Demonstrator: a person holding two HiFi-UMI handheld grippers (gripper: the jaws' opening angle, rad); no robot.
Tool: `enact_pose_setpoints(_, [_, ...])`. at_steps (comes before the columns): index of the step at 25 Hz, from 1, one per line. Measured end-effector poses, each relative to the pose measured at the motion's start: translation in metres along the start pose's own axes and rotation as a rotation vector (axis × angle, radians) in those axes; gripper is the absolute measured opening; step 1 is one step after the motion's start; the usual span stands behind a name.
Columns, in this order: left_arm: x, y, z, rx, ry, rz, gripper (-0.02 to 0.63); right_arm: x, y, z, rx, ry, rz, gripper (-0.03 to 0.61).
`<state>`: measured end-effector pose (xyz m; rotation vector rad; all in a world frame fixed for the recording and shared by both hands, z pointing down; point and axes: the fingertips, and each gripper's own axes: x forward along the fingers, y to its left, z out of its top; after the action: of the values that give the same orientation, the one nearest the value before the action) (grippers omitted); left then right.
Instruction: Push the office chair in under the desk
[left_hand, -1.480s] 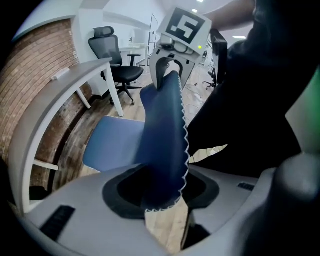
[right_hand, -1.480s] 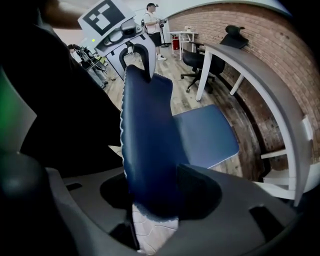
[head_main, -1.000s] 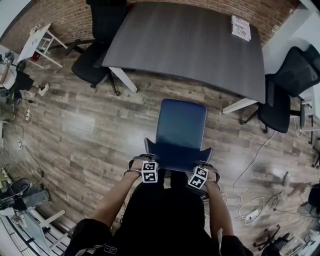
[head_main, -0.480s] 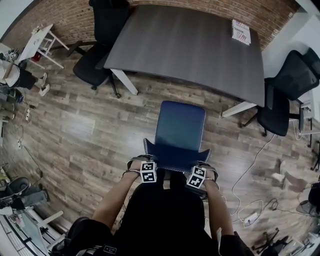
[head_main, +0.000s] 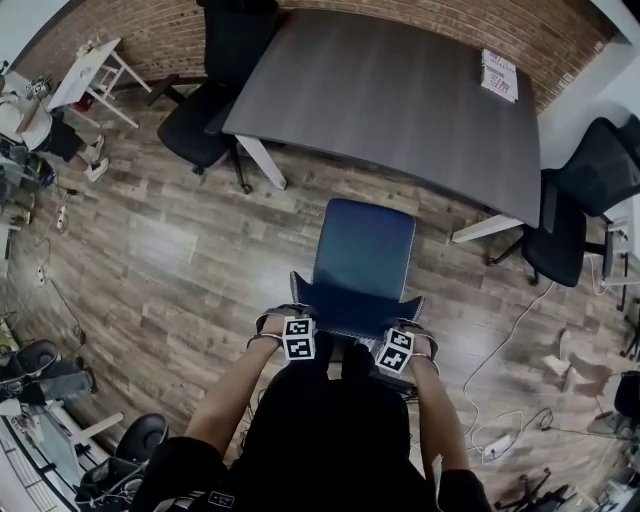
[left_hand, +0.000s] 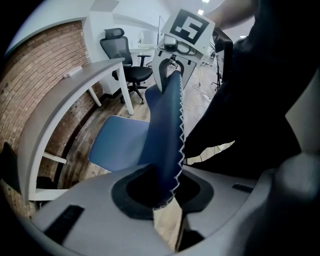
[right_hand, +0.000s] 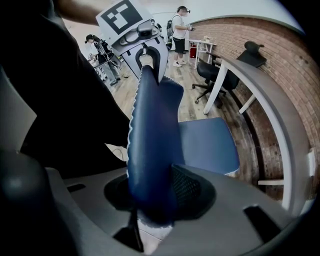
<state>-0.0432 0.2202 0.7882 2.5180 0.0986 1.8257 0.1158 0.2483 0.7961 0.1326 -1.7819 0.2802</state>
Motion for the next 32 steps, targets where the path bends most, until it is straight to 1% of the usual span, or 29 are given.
enact_pose_setpoints(6, [-0.001, 0.014, -0.008, -0.026, -0.008, 0.014, 0.083, 0.003, -0.016, 0.012, -0.012, -0.010, -0.004, 0.141])
enact_pose_setpoints(15, [-0.007, 0.038, -0.025, -0.034, -0.012, 0.016, 0.084, 0.006, -0.040, 0.035, -0.020, -0.019, -0.009, 0.139])
enact_pose_setpoints(22, [-0.012, 0.056, -0.034, -0.052, -0.030, 0.023, 0.086, 0.007, -0.058, 0.049, -0.039, 0.001, -0.014, 0.133])
enact_pose_setpoints(32, [-0.017, 0.081, -0.048, -0.034, -0.036, 0.029, 0.086, 0.009, -0.081, 0.069, 0.003, -0.006, -0.028, 0.124])
